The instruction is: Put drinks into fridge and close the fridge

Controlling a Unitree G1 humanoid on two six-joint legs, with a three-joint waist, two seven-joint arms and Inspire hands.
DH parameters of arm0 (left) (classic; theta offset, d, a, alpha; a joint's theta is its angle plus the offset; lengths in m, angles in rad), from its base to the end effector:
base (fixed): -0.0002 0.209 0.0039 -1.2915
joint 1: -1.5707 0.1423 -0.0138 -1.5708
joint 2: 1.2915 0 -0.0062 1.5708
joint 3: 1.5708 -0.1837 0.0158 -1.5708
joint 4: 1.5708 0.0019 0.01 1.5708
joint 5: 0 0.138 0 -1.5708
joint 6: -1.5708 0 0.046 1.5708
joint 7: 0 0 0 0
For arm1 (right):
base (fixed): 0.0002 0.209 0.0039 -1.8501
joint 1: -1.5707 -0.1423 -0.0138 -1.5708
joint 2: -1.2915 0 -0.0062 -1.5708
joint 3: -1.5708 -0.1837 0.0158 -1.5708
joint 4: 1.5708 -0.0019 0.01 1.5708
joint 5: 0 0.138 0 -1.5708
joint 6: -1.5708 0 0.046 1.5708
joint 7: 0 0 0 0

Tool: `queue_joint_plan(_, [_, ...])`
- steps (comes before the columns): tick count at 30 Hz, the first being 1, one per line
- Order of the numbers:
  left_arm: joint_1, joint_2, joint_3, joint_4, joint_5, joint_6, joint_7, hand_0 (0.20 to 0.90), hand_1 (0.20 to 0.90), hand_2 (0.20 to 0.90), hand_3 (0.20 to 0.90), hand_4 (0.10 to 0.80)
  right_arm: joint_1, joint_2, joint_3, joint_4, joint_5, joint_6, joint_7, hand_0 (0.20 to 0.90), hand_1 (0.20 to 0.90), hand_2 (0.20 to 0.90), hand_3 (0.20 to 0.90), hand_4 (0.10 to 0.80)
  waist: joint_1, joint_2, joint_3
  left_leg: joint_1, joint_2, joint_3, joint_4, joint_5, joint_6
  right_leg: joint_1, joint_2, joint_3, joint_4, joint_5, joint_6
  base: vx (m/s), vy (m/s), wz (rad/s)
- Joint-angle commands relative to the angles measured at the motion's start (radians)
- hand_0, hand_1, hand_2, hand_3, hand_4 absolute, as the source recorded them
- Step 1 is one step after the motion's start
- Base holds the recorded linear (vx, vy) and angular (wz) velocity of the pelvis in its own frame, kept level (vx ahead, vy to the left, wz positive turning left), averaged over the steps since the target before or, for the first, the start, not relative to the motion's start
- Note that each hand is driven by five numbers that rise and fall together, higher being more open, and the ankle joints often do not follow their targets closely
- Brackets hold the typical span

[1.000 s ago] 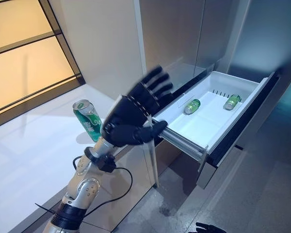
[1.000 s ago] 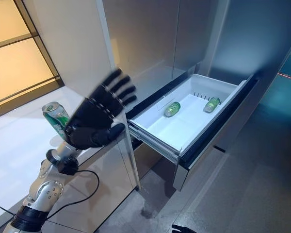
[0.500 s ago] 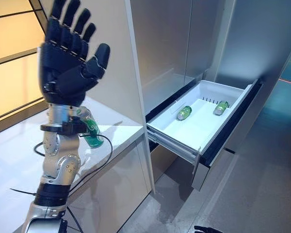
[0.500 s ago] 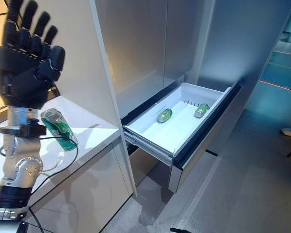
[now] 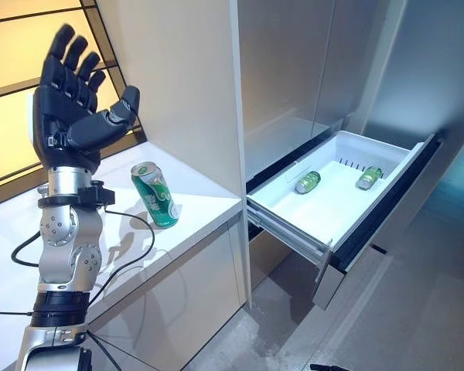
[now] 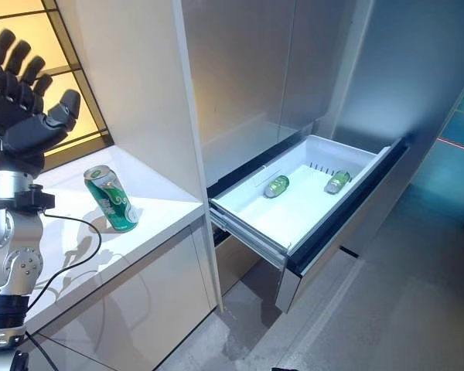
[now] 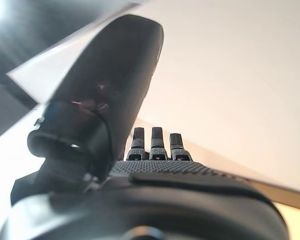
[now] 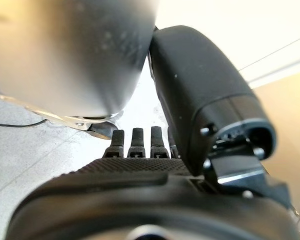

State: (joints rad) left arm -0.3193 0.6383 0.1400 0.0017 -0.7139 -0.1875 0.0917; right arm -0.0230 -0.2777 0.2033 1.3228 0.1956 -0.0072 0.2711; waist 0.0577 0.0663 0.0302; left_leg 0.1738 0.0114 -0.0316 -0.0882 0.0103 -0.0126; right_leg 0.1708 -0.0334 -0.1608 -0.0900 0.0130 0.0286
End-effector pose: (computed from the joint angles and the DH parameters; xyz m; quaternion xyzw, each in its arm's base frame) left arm 0.2449 0.2661 0.1766 -0.0599 -0.2816 0.0532 0.9562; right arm 0.0635 -0.2379 -0.1149 -0.0139 0.6085 0.0439 0.7923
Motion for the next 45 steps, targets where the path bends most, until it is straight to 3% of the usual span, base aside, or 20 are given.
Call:
queue_joint_plan(1, [-0.082, 0.094, 0.09, 0.007, -0.055, 0.002, -0.098, 0.9, 0.9, 0.9, 0.9, 0.8, -0.03, -0.009, 0.028, 0.007, -0.036, 0.006, 0.022, 0.9, 0.9, 0.9, 0.9, 0.8, 0.006, -0.005, 0.007, -0.016, -0.047, 0.0, 0.016, -0.078, 0.012, -0.019, 0.039, -0.006, 0.121, -0.164, 0.002, -0.016, 0.013, 0.09])
queue_joint_plan(5, [-0.051, 0.09, 0.098, 0.005, -0.114, 0.065, -0.19, 0.9, 0.9, 0.9, 0.9, 0.8, -0.033, -0.017, 0.02, 0.003, -0.041, 0.014, 0.027, 0.9, 0.9, 0.9, 0.9, 0.8, 0.013, -0.005, 0.01, -0.017, -0.048, -0.004, 0.016, -0.076, 0.012, -0.018, 0.038, -0.01, 0.121, -0.163, 0.004, -0.004, 0.003, 0.01])
queue_joint_plan(16, [-0.059, 0.137, 0.095, 0.07, -0.192, 0.117, -0.33, 0.9, 0.9, 0.9, 0.9, 0.8, -0.037, -0.034, 0.015, -0.027, -0.039, 0.038, 0.033, 0.9, 0.9, 0.9, 0.9, 0.8, 0.009, 0.0, 0.015, -0.018, -0.046, 0.001, 0.018, -0.074, 0.01, -0.02, 0.036, -0.011, 0.124, -0.163, 0.01, -0.001, 0.001, 0.01])
queue_joint_plan(28, [-0.069, 0.172, 0.083, 0.141, -0.068, 0.142, -0.332, 0.9, 0.9, 0.9, 0.9, 0.8, -0.027, -0.038, 0.009, -0.057, -0.025, 0.061, 0.032, 0.9, 0.9, 0.9, 0.9, 0.8, -0.008, 0.001, 0.016, -0.018, -0.045, 0.018, 0.02, -0.073, 0.011, -0.023, 0.038, 0.002, 0.119, -0.157, 0.015, 0.0, 0.0, 0.0])
queue_joint_plan(45, [-0.083, 0.169, 0.041, 0.128, -0.043, 0.207, -0.326, 0.9, 0.9, 0.9, 0.9, 0.8, -0.018, -0.042, -0.004, -0.08, -0.014, 0.075, 0.033, 0.9, 0.9, 0.9, 0.9, 0.8, -0.03, -0.001, 0.022, -0.015, -0.045, 0.039, 0.022, -0.076, 0.014, -0.029, 0.044, 0.026, 0.117, -0.151, 0.019, 0.0, 0.0, -0.01])
